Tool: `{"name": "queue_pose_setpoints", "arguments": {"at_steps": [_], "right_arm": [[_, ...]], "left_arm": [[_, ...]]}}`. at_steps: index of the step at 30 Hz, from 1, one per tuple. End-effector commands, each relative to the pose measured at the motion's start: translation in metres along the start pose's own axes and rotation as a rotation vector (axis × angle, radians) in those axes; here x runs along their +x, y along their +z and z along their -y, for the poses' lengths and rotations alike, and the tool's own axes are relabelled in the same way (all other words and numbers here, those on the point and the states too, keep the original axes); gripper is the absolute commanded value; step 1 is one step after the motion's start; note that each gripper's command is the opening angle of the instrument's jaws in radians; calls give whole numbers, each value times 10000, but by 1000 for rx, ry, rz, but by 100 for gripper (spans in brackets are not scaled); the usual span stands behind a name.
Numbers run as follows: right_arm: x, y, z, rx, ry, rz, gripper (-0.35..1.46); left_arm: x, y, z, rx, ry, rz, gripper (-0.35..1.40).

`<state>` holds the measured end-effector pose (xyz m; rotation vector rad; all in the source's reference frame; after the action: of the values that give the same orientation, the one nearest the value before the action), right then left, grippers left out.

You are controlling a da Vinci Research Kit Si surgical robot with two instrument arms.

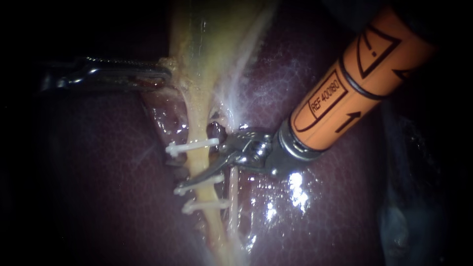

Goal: Go to the cutting position left tube

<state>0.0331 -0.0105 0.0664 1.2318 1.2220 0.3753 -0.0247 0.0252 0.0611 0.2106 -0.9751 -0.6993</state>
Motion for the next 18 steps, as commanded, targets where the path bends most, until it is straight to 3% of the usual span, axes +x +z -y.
{"name": "queue_pose_setpoints", "arguments": {"at_steps": [1,8,14,18], "right_arm": [[0,0,0,-2,-14,1,127],[8,9,7,13,-56,-23,127],[25,20,24,44,-54,-74,130],[37,22,35,49,-55,-80,130]], "left_arm": [[0,0,0,0,0,0,-35],[0,1,0,0,0,0,-35],[0,1,0,0,0,0,-35],[-1,1,0,0,0,0,-35]]}}
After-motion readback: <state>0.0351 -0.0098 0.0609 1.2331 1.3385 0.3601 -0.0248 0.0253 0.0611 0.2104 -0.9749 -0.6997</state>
